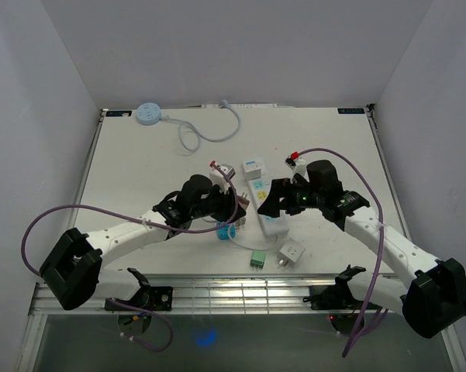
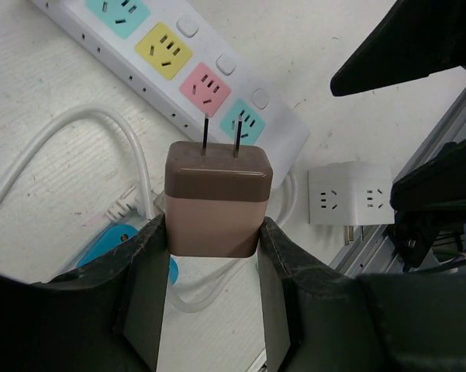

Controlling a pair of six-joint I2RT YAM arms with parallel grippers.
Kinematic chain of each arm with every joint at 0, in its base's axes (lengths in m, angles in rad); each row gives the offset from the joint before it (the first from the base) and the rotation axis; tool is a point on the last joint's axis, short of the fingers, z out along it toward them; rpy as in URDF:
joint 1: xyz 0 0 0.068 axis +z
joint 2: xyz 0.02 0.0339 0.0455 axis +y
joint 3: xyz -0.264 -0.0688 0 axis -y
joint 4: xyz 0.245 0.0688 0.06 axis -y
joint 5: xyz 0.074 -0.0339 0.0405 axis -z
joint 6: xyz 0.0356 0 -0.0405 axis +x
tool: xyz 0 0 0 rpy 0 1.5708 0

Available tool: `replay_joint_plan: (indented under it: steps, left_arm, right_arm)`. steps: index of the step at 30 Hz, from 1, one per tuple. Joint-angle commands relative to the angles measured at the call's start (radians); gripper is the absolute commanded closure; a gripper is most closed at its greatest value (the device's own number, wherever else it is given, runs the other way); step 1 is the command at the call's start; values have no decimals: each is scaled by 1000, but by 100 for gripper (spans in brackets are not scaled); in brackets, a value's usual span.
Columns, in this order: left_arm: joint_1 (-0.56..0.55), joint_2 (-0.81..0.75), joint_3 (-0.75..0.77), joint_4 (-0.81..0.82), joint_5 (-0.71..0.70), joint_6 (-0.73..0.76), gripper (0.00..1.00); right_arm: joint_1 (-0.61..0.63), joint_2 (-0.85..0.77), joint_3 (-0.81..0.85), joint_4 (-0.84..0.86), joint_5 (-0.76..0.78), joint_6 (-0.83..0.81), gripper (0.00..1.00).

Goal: Insert the plug

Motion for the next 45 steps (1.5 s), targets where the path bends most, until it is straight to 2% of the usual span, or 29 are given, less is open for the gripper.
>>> replay_joint_plan:
  steps: [1,3,9,13,22,28,30,31,34,40,43,45]
  left_arm:
    - [-15,-7,28,83,-11,80,65]
    - [-41,15,37,106,-5,129,65]
    - [-127,80,81,108,-100,235,65]
    - [-152,102,104,111,-111,260,65]
    - [-198,105,124,120,-132,298,66]
    - [-219,94,103,160,-120,312,66]
    - [-219,82,94,172,-111,315,66]
    - [-222,78,89,178,-99,314,66]
    - [-224,56,68,200,-91,317,65]
    - [-225,1,14,246,-88,326,64]
    - [-225,-31,-4,272,-77,335,62]
    - [-225,-48,-21,290,-72,344,59]
  right_arm:
    - [-3,4,52,-35,-19,10,3]
    - [-3,16,68,-41,-31,10,5]
    - [-3,29,83,-43,-65,19,9]
    - [-1,27,79,-41,-45,22,9]
    - [-1,47,62,-21,-42,29,18]
    - [-1,58,53,17,-58,45,35]
    - [-3,59,49,23,-65,49,37]
    - [-1,58,48,29,-69,54,44]
    - [-3,56,36,55,-95,71,53]
    - [-3,61,26,92,-147,108,84]
    - [-3,56,26,103,-138,114,92]
    - [-3,53,28,111,-141,124,92]
